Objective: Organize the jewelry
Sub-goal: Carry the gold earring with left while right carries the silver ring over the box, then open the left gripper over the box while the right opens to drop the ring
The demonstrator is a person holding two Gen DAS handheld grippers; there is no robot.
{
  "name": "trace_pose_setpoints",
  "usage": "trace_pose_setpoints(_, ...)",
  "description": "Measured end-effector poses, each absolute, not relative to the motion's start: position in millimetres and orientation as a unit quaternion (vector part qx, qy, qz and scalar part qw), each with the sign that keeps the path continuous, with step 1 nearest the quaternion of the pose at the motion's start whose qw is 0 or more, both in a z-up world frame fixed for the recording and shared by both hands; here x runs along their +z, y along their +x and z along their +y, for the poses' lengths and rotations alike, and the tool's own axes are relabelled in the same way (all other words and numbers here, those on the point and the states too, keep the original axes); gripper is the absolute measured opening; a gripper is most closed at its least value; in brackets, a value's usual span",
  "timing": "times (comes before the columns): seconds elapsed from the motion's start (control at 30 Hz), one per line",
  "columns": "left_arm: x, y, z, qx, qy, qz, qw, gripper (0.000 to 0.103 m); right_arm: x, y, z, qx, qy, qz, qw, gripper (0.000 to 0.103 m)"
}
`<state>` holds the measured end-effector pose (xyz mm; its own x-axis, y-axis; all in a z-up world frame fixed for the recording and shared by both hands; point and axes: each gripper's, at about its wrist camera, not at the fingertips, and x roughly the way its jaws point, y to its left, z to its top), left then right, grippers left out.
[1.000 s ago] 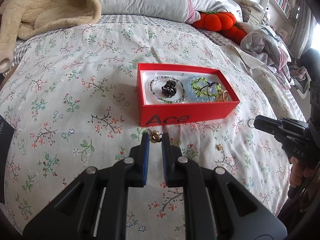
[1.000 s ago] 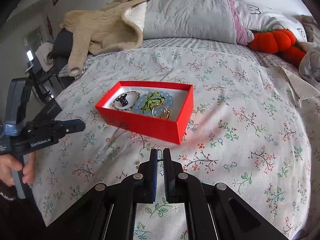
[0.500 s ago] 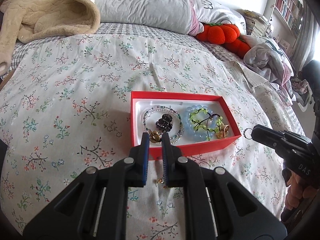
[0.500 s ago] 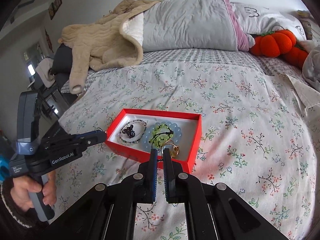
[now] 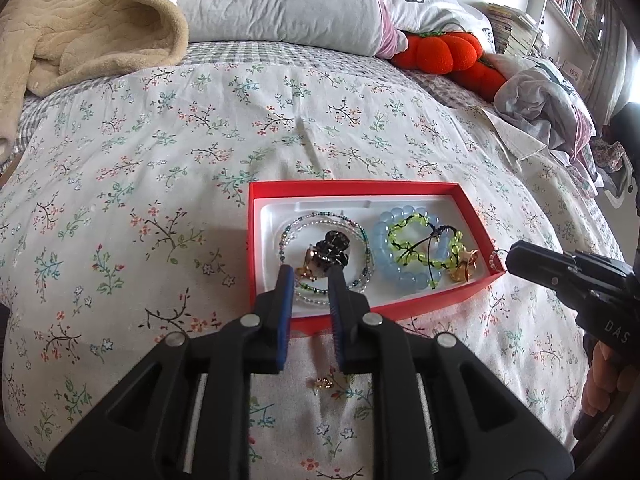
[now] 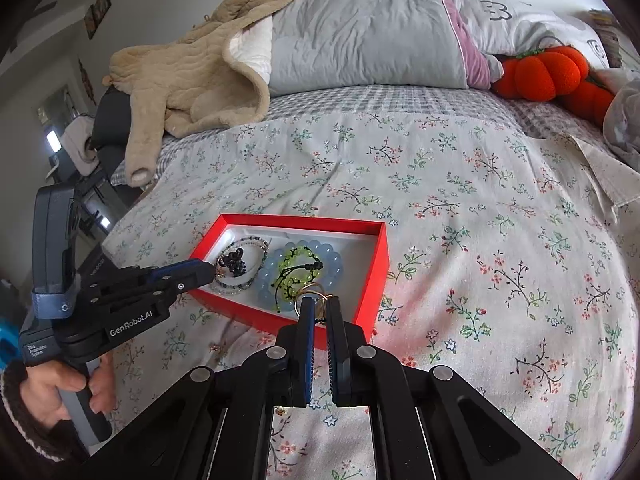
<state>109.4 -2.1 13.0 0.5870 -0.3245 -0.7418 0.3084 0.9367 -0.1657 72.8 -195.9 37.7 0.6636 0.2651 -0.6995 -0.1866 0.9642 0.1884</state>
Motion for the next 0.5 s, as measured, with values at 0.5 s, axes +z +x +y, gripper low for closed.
trace_pose_setpoints(0.5,20.8,95.4,10.5,-0.170,0.003,0.422,0.891,0.050,36.3,106.3,-199.1,0.100,0.090,0.392,0.910,0.006)
